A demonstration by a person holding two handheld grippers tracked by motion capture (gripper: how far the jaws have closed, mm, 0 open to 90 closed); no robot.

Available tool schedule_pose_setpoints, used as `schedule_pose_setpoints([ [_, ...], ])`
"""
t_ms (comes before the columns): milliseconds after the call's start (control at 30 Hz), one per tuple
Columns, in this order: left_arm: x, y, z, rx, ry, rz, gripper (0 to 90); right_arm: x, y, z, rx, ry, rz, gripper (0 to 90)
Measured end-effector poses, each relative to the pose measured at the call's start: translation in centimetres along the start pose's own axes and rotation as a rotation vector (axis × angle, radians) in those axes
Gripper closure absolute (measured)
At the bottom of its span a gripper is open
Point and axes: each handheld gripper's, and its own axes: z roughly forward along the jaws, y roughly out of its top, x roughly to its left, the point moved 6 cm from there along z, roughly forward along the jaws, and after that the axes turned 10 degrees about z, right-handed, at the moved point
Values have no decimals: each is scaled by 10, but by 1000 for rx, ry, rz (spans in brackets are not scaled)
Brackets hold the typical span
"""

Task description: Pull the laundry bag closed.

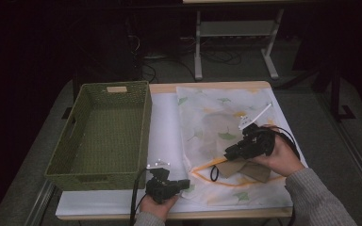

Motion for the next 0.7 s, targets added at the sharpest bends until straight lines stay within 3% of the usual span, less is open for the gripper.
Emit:
schedule_pose_setpoints([
  [167,-6,-6,-3,5,-25,16,888,-5,-3,3,19,-14,16,739],
  [233,-3,-6,-1,3,-33,2,879,-7,-4,4,18,-16,23,743],
  [300,0,-7,3,16,-24,-11,800,-9,-5,4,18,-15,30,747],
  [367,3,-7,6,24,-1,-25,660,-10,-6,4,21,-17,32,748],
  [467,8,-6,11,32,-8,-60,550,-9,-6,3,18,-13,33,750],
  [633,13,0,17,19,-41,-106,567,-7,-6,4,18,-9,26,750],
  [700,13,0,19,20,-54,-105,701,-5,-5,5,17,-6,15,749],
])
